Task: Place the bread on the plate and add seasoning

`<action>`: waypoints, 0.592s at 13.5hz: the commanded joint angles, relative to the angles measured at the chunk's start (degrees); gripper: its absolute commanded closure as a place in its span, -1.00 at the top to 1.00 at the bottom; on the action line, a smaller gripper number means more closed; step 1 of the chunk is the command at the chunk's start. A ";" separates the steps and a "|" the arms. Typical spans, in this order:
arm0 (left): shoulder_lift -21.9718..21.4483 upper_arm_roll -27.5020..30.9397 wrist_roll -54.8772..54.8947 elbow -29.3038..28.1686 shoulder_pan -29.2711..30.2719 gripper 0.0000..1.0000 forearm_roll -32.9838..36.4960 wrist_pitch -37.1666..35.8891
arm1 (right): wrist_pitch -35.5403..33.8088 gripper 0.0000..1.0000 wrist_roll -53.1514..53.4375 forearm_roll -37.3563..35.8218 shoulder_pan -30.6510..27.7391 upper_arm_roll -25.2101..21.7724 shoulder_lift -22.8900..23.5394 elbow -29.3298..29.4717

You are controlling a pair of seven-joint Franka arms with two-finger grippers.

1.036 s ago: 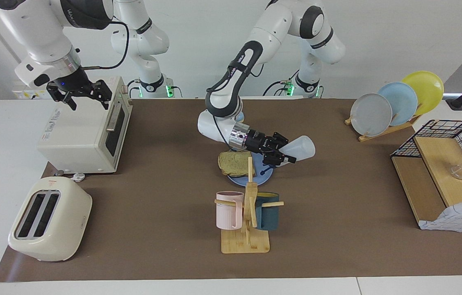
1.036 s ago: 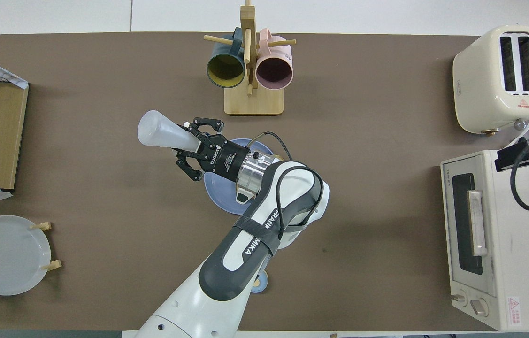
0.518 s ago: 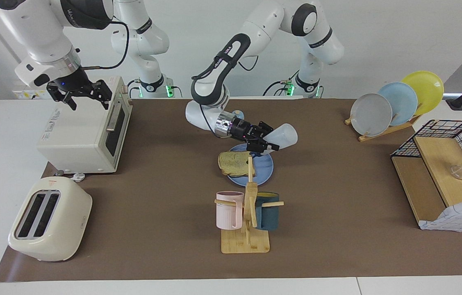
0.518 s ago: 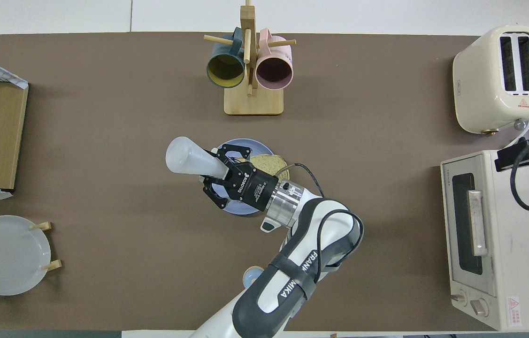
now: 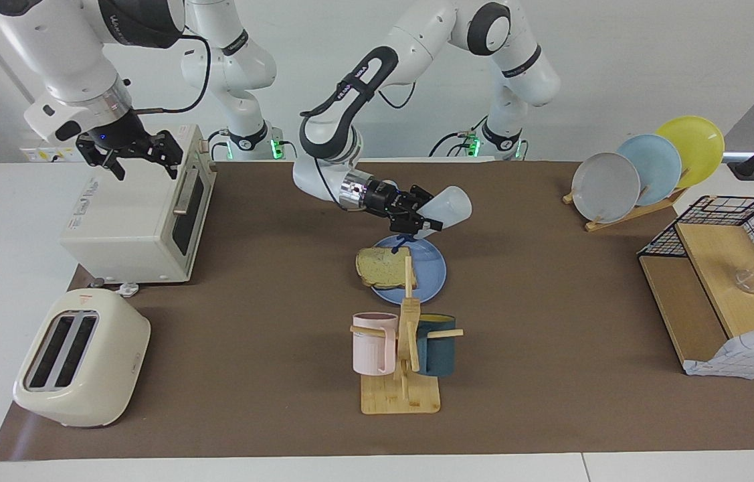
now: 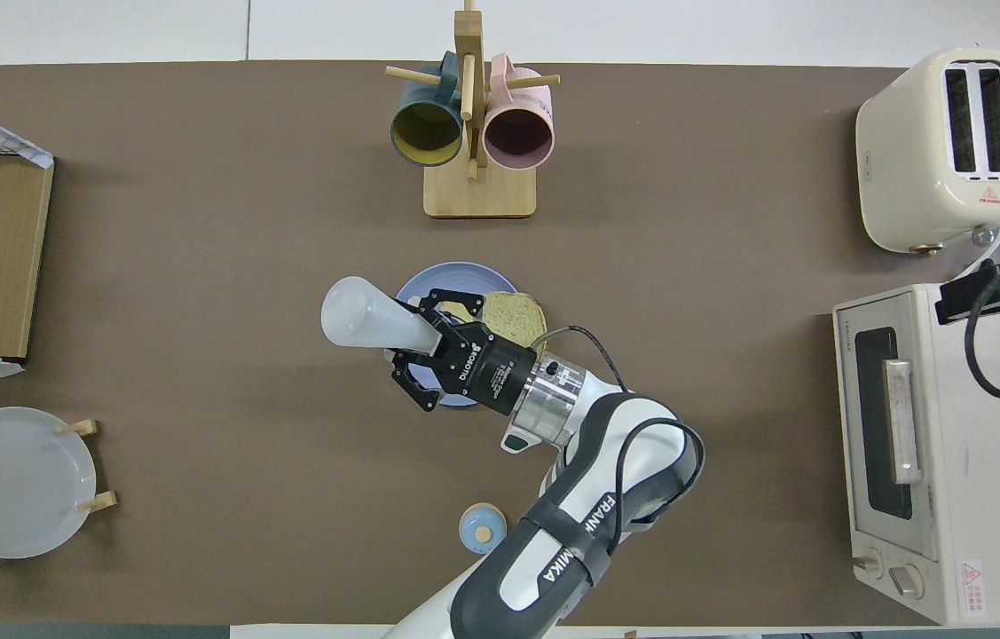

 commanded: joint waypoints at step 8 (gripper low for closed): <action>0.63 0.20 0.24 0.56 8.74 -1.00 4.82 5.62 | 0.14 1.00 -1.70 1.11 -0.49 0.06 -0.64 -0.80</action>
